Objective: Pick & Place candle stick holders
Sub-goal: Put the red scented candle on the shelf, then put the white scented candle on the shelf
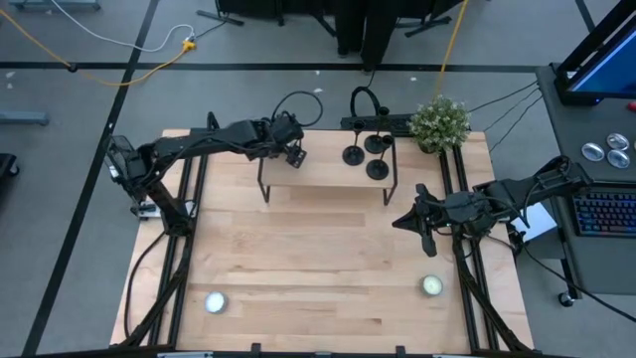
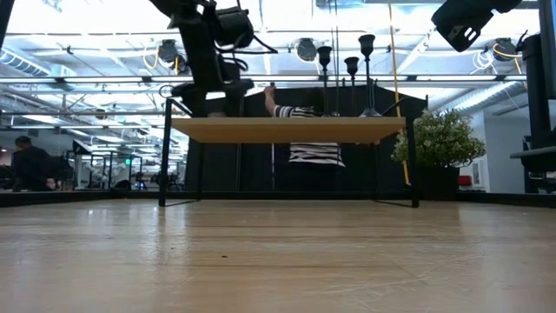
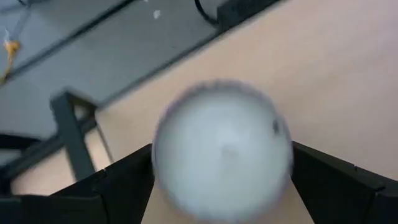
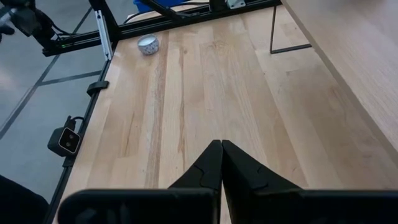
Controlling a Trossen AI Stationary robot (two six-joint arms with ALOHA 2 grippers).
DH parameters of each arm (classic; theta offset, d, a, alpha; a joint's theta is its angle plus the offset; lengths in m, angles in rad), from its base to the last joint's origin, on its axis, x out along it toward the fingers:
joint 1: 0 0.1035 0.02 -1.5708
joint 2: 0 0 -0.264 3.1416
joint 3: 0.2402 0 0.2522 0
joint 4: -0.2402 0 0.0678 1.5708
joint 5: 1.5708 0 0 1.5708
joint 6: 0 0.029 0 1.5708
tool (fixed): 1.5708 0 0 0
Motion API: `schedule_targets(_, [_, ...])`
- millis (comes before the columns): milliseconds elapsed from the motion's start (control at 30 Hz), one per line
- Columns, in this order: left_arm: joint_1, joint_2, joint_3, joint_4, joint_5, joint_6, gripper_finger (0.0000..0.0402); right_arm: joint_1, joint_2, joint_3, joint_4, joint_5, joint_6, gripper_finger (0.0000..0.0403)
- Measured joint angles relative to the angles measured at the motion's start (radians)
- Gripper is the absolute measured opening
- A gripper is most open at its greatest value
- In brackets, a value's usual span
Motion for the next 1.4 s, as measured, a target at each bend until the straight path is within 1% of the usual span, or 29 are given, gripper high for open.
schedule_targets(167, [0.006, -0.072, -0.001, 0.031, -0.013, 0.036, 0.0353, 0.0, 0.0, 0.0, 0.001, -0.001, 0.0, 0.0])
schedule_targets(300, [0.005, -0.133, -0.001, 0.049, -0.012, 0.037, 0.0353, 0.0, 0.0, 0.0, 0.002, -0.002, 0.0, 0.0])
schedule_targets(433, [-0.012, -0.216, 0.001, 0.063, 0.062, 0.017, 0.0353, 0.0, 0.0, 0.0, 0.002, -0.002, 0.0, 0.0])
schedule_targets(567, [-0.062, -0.307, 0.002, 0.069, 0.178, -0.011, 0.0353, 0.0, 0.0, 0.0, 0.002, -0.002, 0.0, 0.0])
schedule_targets(667, [-0.127, -0.368, 0.002, 0.061, 0.252, -0.054, 0.0353, 0.0, 0.0, 0.0, 0.002, -0.002, 0.0, 0.0])
schedule_targets(767, [-0.218, -0.413, 0.003, 0.042, 0.327, -0.084, 0.0354, 0.0, 0.0, 0.0, 0.002, -0.002, -0.001, 0.0])
schedule_targets(800, [-0.252, -0.424, 0.004, 0.022, 0.337, -0.105, 0.0353, 0.0, 0.0, 0.0, 0.002, -0.002, -0.002, 0.0])
schedule_targets(933, [-0.38, -0.449, 0.004, -0.125, 0.359, -0.264, 0.0353, 0.0, 0.0, 0.0, 0.002, -0.002, -0.004, 0.0])
schedule_targets(1133, [-0.561, -0.445, 0.004, -0.461, 0.384, -0.592, 0.0353, 0.0, 0.0, 0.0, 0.002, -0.001, -0.003, 0.0])
schedule_targets(1200, [-0.616, -0.438, 0.004, -0.545, 0.383, -0.687, 0.0354, 0.0, 0.0, 0.0, 0.002, 0.0, -0.002, 0.0])
schedule_targets(1300, [-0.699, -0.437, 0.004, -0.62, 0.385, -0.821, 0.0354, 0.0, 0.0, 0.0, 0.003, 0.001, -0.001, 0.0])
schedule_targets(1400, [-0.78, -0.438, 0.004, -0.62, 0.384, -0.902, 0.0353, 0.0, 0.0, 0.0, 0.003, 0.001, -0.001, 0.0])
